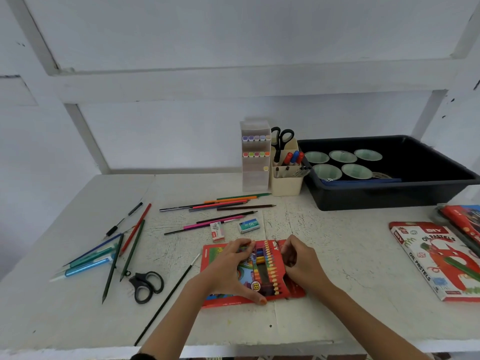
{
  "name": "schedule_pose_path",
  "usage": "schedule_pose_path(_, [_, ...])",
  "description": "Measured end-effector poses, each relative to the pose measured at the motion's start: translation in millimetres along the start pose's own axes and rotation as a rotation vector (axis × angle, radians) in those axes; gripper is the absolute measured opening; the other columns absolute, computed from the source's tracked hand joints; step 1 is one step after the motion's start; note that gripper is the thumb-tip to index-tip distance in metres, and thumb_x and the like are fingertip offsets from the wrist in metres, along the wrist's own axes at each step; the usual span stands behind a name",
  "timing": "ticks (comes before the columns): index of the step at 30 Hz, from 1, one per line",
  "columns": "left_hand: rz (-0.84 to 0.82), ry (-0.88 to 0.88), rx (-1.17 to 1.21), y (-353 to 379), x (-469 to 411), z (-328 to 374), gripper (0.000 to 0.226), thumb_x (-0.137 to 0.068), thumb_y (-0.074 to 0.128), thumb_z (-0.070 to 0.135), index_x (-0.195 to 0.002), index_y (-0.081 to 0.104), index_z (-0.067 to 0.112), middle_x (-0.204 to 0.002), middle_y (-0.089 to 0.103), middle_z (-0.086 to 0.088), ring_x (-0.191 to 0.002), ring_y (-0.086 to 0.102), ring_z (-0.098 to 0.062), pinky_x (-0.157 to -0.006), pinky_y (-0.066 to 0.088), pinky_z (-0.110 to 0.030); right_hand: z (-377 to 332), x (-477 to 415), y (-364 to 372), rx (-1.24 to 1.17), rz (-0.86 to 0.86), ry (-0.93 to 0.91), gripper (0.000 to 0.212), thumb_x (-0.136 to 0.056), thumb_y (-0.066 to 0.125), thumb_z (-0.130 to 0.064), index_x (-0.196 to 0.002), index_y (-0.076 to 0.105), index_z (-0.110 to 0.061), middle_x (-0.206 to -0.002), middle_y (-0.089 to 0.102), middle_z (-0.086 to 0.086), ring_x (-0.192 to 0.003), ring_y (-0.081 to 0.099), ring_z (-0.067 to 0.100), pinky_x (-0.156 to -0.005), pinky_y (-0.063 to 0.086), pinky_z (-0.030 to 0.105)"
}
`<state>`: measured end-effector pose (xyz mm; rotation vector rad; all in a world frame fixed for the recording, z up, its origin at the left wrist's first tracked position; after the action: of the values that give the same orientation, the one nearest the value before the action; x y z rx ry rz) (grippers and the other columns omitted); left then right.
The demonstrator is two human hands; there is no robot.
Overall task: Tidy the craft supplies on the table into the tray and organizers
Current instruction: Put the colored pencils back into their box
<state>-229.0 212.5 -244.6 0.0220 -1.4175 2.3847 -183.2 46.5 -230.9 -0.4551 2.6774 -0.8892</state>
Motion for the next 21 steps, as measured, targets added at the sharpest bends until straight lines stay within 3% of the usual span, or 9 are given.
schedule_pose_path(2, [0.012, 0.003, -0.001, -1, 0, -1, 0.125, -0.051, 0.066, 0.080, -0.150, 0.009, 0.030, -0.149, 0.003, 0.021, -0.140, 0.009, -0.010, -0.117, 0.024, -0.037, -1, -3, -1, -0.006, -0.060, 0.026, 0.028, -0.078, 0.073, -0.011, -0.079, 0.047, -0.022, -0.081, 0.060, -0.007, -0.073, 0.058, 0.010, -0.063, 0.050, 0.015])
schedule_pose_path(6, [0.043, 0.008, 0.032, -2, 0, -2, 0.127, -0.048, 0.067, 0.081, -0.150, 0.011, 0.030, -0.147, 0.006, 0.023, -0.139, 0.011, -0.006, -0.116, 0.025, -0.035, -8, -24, -11, 0.112, -0.365, 0.062, 0.023, -0.081, 0.062, 0.000, -0.082, 0.053, -0.021, -0.088, 0.061, -0.004, -0.080, 0.057, 0.008, -0.064, 0.049, 0.019])
schedule_pose_path(10, [0.055, 0.013, 0.044, -4, -1, -2, 0.126, -0.048, 0.069, 0.080, -0.150, 0.012, 0.031, -0.147, 0.006, 0.024, -0.138, 0.012, -0.004, -0.116, 0.025, -0.034, -24, -74, -29, 0.223, -0.167, 0.017, 0.026, -0.080, 0.056, 0.003, -0.075, 0.056, -0.023, -0.084, 0.058, -0.004, -0.076, 0.054, 0.009, -0.062, 0.043, 0.017])
schedule_pose_path(12, [0.060, 0.017, 0.057, -5, -1, -1, 0.125, -0.049, 0.070, 0.078, -0.150, 0.013, 0.031, -0.146, 0.006, 0.025, -0.137, 0.012, -0.002, -0.116, 0.025, -0.033, -39, -95, -19, 0.225, -0.119, -0.046, 0.022, -0.083, 0.054, 0.001, -0.082, 0.061, -0.020, -0.086, 0.058, -0.002, -0.074, 0.052, 0.006, -0.064, 0.043, 0.017])
schedule_pose_path(14, [0.070, 0.019, 0.072, -6, 0, 0, 0.124, -0.050, 0.072, 0.076, -0.150, 0.014, 0.030, -0.146, 0.006, 0.026, -0.137, 0.011, -0.001, -0.116, 0.024, -0.031, -50, -114, 2, 0.250, -0.134, -0.133, 0.017, -0.087, 0.055, -0.003, -0.094, 0.068, -0.012, -0.092, 0.061, 0.002, -0.077, 0.053, 0.008, -0.072, 0.047, 0.022])
schedule_pose_path(18, [0.086, 0.028, 0.092, -7, 1, 1, 0.122, -0.052, 0.075, 0.071, -0.150, 0.015, 0.029, -0.146, 0.006, 0.026, -0.137, 0.009, 0.001, -0.117, 0.021, -0.030, -60, -139, 46, 0.401, -0.204, -0.286, 0.025, -0.091, 0.056, -0.011, -0.114, 0.067, -0.012, -0.114, 0.063, 0.005, -0.107, 0.054, 0.018, -0.092, 0.041, 0.027])
schedule_pose_path(21, [0.094, 0.032, 0.097, -8, 1, 1, 0.122, -0.052, 0.076, 0.069, -0.150, 0.015, 0.029, -0.147, 0.007, 0.025, -0.137, 0.008, 0.001, -0.118, 0.019, -0.031, -62, -149, 68, 0.536, -0.295, -0.331, 0.030, -0.090, 0.058, -0.010, -0.120, 0.064, -0.012, -0.116, 0.063, 0.007, -0.108, 0.056, 0.021, -0.093, 0.043, 0.030])
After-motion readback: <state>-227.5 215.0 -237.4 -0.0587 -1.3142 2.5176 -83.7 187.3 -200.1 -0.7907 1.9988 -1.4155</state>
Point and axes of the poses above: each hand's wrist, its own x-axis away from the middle knuckle, its own y-axis out of the palm, z = x × y, the point moved 7 cm from there along -x, towards the middle knuckle
